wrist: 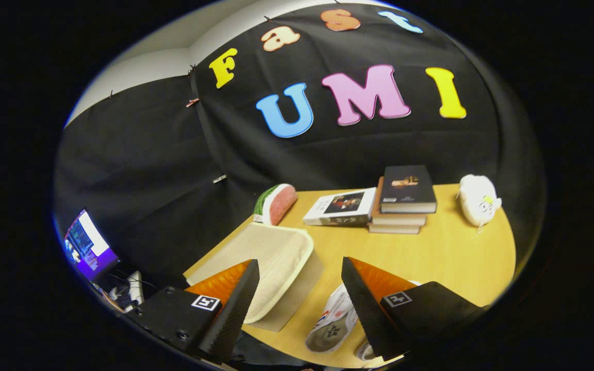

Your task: Open the storage box then place both shoes into the box .Put the left shoe in first, then the right shoe, with the right side of both shoes facing outward in a uniform manner.

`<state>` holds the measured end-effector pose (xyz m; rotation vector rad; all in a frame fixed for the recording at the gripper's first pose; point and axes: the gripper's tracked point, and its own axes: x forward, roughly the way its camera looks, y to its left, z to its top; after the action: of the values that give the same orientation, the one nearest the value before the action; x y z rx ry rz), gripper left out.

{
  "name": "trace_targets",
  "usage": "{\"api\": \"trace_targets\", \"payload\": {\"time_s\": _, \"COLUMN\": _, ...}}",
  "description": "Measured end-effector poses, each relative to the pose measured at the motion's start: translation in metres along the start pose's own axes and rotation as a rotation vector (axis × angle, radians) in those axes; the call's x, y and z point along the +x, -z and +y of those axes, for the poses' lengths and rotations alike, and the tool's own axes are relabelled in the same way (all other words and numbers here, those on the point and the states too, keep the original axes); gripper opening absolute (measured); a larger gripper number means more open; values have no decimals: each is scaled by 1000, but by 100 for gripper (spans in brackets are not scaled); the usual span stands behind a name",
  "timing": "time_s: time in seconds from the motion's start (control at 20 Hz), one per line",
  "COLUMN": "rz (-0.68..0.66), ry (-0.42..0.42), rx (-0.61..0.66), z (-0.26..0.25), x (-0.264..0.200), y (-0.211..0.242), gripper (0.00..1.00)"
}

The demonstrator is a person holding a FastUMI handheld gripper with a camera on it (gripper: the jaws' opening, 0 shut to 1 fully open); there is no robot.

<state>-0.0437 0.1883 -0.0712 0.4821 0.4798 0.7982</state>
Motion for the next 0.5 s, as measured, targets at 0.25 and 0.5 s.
{"api": "trace_targets", "payload": {"time_s": 0.25, "rz": 218, "ry": -121, "rx": 220, "z": 17, "x": 35, "y": 67, "gripper": 98}}
{"api": "trace_targets", "payload": {"time_s": 0.5, "rz": 336, "ry": -233, "rx": 474, "z": 31, "x": 59, "y": 105, "gripper": 98}}
